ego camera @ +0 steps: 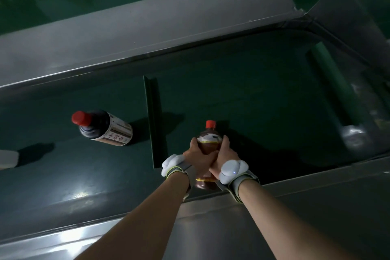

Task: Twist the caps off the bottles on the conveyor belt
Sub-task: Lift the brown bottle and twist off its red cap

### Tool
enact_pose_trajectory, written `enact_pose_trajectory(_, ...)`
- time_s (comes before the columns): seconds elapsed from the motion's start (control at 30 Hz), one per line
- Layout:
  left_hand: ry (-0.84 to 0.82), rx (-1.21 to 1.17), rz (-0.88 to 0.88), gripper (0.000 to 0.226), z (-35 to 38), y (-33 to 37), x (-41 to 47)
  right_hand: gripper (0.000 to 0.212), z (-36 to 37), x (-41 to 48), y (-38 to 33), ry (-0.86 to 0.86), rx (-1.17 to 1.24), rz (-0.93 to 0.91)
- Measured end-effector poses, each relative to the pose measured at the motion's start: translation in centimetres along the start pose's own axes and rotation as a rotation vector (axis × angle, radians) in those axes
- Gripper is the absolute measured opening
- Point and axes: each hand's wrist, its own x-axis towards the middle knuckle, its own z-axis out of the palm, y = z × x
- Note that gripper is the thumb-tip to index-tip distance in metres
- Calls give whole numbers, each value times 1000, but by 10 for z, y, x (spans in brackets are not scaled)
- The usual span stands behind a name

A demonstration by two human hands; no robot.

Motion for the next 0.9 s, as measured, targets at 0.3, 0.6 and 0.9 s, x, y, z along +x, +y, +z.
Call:
enact_pose_trajectory(0.3, 95, -175, 200, 92, -50, 30, -2, 121, -42, -8, -32, 209, 178, -297)
enact_pose_trajectory(0.6, 216, -114, 432, 66, -74, 106, 17, 97, -124, 25, -47, 248, 133, -470)
enact_pose_trajectory(0.9, 227, -53, 504, 79, -71, 135, 30, 94, -141, 57, -39, 274, 57, -562)
